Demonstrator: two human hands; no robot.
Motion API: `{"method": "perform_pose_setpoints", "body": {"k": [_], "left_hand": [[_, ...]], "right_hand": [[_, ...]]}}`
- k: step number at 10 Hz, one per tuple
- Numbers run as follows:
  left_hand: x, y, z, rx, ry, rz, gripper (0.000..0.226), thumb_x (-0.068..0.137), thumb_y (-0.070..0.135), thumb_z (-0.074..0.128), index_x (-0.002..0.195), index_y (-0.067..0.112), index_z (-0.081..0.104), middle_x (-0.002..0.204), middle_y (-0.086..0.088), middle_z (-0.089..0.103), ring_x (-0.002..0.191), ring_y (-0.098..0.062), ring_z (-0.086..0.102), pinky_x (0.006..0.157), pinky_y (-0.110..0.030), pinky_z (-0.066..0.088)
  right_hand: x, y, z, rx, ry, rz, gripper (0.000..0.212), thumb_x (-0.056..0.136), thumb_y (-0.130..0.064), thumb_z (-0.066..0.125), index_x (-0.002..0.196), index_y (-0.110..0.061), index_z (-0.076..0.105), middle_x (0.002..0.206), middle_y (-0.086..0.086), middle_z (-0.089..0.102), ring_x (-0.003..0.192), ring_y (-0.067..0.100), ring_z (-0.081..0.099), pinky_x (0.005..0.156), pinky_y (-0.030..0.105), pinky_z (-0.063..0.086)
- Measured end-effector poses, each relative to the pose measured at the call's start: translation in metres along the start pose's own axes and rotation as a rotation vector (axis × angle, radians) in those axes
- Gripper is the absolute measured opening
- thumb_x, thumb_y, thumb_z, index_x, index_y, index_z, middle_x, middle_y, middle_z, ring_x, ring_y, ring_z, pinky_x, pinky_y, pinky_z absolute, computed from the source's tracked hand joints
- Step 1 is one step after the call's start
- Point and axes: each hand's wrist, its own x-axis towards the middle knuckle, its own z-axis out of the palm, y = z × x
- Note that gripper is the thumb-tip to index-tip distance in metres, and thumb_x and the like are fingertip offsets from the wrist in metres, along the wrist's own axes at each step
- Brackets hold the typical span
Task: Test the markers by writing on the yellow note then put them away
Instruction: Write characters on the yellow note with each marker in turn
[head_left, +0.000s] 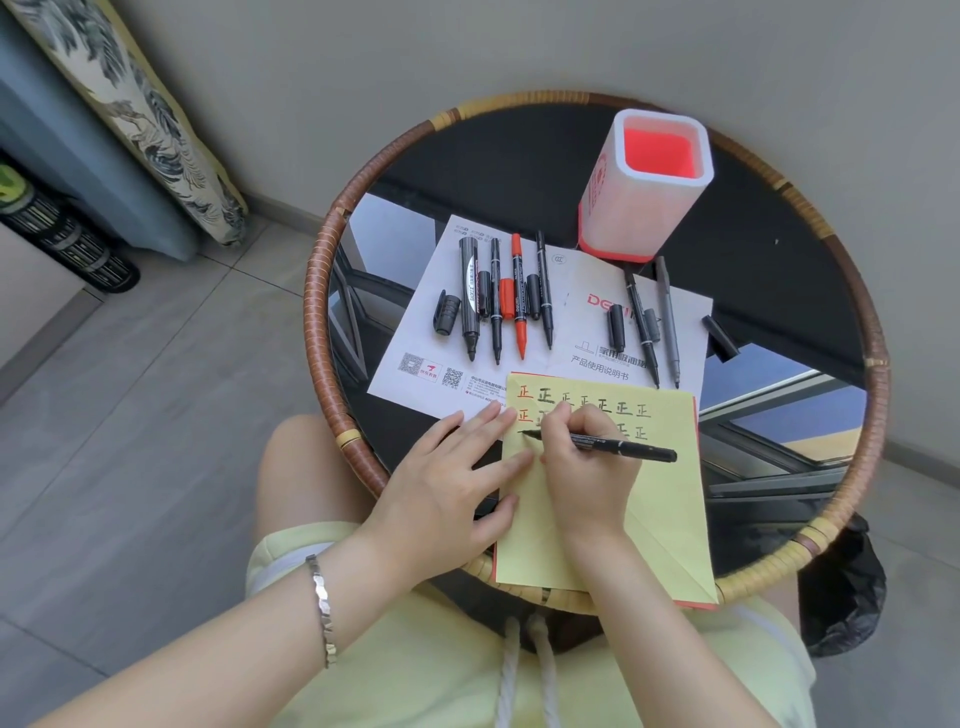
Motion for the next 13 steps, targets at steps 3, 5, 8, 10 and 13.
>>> {"method": "perform_pose_setpoints", "body": {"k": [3, 5, 8, 10, 13], "left_hand": [[0.0008, -0.0003, 0.0008, 0.004, 0.007, -0.006, 0.036, 0.080, 0.031, 0.052, 0.111, 0.021, 0.068, 0.134, -0.008, 0.054, 0.128, -0.020, 0.047, 0.108, -0.034, 0.029], [0.0003, 0.0004, 0.0007, 0.000, 0.004, -0.004, 0.037, 0.080, 0.032, 0.051, 0.112, 0.021, 0.068, 0.133, -0.008, 0.055, 0.128, -0.021, 0.047, 0.108, -0.034, 0.028], [0.0002, 0.0005, 0.0004, 0.006, -0.002, -0.003, 0.036, 0.081, 0.032, 0.051, 0.111, 0.021, 0.068, 0.134, -0.008, 0.054, 0.129, -0.020, 0.046, 0.108, -0.035, 0.029], [0.0005, 0.0011, -0.0002, 0.004, -0.014, -0.012, 0.036, 0.080, 0.032, 0.051, 0.110, 0.021, 0.068, 0.134, -0.008, 0.054, 0.129, -0.021, 0.046, 0.108, -0.034, 0.028], [0.0009, 0.0012, -0.0001, 0.002, -0.019, -0.010, 0.036, 0.079, 0.032, 0.051, 0.108, 0.021, 0.069, 0.133, -0.008, 0.054, 0.128, -0.021, 0.047, 0.106, -0.035, 0.029]], "right_hand": [[-0.0006, -0.0037, -0.0013, -0.014, 0.004, 0.018, 0.051, 0.080, 0.001, 0.059, 0.043, -0.023, 0.032, 0.038, -0.015, 0.046, 0.042, -0.001, 0.040, 0.050, 0.008, 0.032], [-0.0015, -0.0049, 0.0000, -0.018, 0.002, 0.001, 0.051, 0.081, 0.001, 0.058, 0.044, -0.024, 0.032, 0.039, -0.017, 0.046, 0.043, -0.001, 0.042, 0.050, 0.008, 0.032], [-0.0006, -0.0035, -0.0007, -0.013, -0.033, -0.006, 0.050, 0.082, 0.000, 0.058, 0.044, -0.024, 0.034, 0.039, -0.014, 0.045, 0.044, 0.001, 0.042, 0.050, 0.009, 0.033], [-0.0012, -0.0049, 0.0011, -0.023, -0.019, -0.021, 0.041, 0.075, -0.013, 0.055, 0.044, -0.026, 0.031, 0.038, -0.014, 0.042, 0.042, 0.001, 0.037, 0.049, 0.010, 0.031], [-0.0019, -0.0030, 0.0018, -0.040, 0.005, -0.039, 0.039, 0.074, -0.015, 0.051, 0.044, -0.027, 0.028, 0.039, -0.013, 0.044, 0.041, 0.001, 0.037, 0.047, 0.010, 0.029]]}}
